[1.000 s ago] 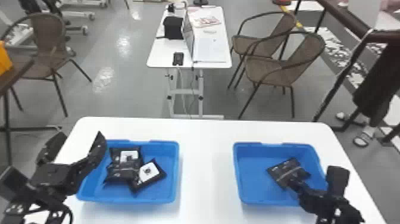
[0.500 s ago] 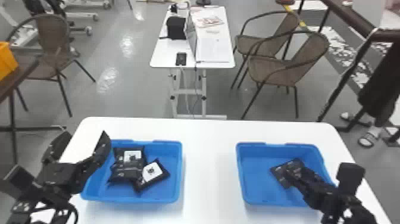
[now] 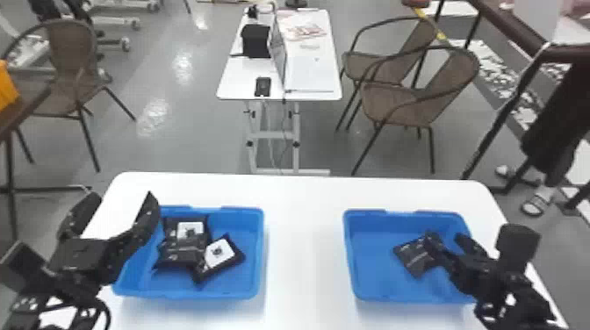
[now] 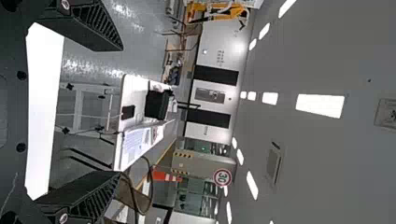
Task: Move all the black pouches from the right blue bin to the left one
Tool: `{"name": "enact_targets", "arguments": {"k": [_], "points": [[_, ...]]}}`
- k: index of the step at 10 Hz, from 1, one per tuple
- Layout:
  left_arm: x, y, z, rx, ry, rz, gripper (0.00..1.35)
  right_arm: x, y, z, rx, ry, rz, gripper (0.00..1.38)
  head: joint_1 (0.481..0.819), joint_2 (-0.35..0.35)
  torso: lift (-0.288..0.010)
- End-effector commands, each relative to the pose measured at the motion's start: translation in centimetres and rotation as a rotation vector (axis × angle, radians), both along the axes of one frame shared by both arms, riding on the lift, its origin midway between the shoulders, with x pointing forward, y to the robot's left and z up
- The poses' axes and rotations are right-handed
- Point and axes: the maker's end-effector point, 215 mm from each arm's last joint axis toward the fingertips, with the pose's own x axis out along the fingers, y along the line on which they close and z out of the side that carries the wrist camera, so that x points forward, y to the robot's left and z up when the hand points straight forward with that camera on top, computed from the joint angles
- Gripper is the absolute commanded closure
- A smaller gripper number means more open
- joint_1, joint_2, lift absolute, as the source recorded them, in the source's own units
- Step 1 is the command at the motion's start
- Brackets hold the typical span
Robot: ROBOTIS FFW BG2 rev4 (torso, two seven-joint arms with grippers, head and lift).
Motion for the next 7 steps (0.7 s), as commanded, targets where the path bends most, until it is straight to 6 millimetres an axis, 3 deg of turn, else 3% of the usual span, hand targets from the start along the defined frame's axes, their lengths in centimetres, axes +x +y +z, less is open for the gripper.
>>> {"name": "enact_targets", "arguments": {"k": [1,4,6,7], "points": [[0.0,-0.1,0.0,-0.004,-0.002,0.000,0.08,0.4,-0.4,-0.8,-0.013,0.036,-0.013,0.51,0.695,-0.036,0.000],[0.0,0.0,0.0,-0.004,0.000,0.002,0.08,0.6,-1.6,-3.6,-0.051,0.123,-0.014,0.43,0.695,-0.047,0.000],[-0.1,0.1,0.0,-0.006,-0.002,0.004,0.08,0.1,-2.6,-5.4,-0.080,0.179,-0.025,0.08,0.695,-0.058,0.000],[-0.1,0.3,0.0,-0.006,-0.001,0.007,0.08,0.2,-2.8,-5.7,-0.077,0.177,-0.024,0.08,0.695,-0.061,0.000]]}}
